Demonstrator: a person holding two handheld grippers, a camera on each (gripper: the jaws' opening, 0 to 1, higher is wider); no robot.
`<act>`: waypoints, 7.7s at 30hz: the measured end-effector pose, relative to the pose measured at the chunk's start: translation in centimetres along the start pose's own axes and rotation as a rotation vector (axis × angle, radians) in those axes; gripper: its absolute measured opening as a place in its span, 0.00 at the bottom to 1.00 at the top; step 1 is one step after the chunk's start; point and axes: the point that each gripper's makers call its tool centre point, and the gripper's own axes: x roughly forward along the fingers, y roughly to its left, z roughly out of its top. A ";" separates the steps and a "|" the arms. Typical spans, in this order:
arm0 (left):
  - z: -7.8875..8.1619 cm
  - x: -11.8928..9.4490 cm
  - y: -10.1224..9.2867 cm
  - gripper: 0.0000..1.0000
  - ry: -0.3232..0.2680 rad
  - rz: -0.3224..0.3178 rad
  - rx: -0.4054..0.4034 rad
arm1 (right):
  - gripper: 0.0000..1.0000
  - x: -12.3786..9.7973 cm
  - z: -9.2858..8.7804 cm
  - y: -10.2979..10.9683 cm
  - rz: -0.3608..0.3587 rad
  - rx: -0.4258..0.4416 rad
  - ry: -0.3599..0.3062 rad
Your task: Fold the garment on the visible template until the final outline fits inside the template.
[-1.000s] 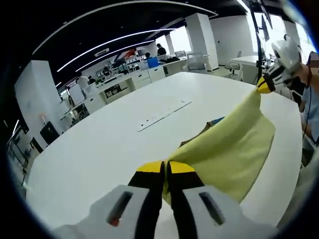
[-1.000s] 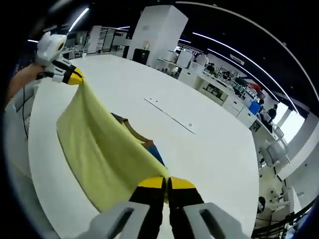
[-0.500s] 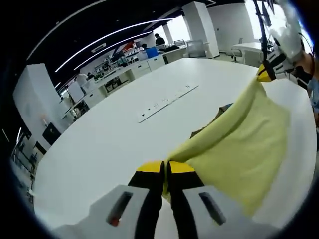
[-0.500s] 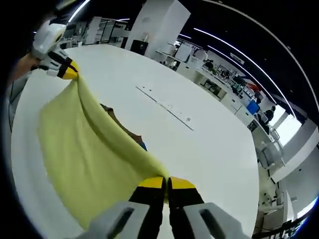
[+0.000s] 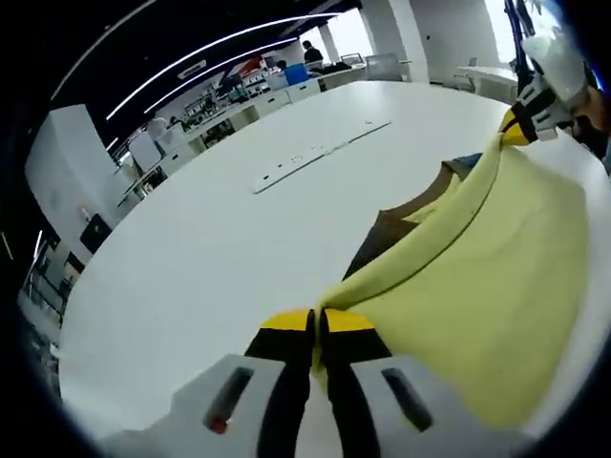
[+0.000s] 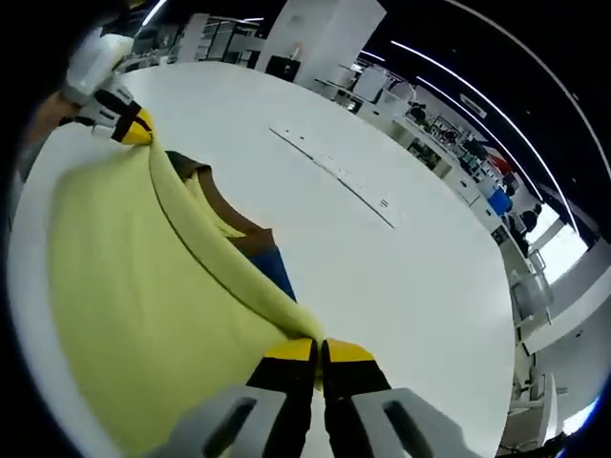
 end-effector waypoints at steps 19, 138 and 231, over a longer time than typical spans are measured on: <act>-0.2 -0.6 1.6 0.30 -0.034 -0.019 0.048 | 0.32 -0.5 -0.9 0.3 0.113 0.242 -0.023; -10.4 -13.3 -6.3 0.00 -0.036 -0.348 -0.301 | 0.00 -11.8 -9.8 8.5 0.298 0.580 -0.059; -7.1 -26.2 -4.5 0.98 -0.237 -0.187 -0.435 | 0.99 -24.2 -4.4 11.0 0.236 0.426 -0.266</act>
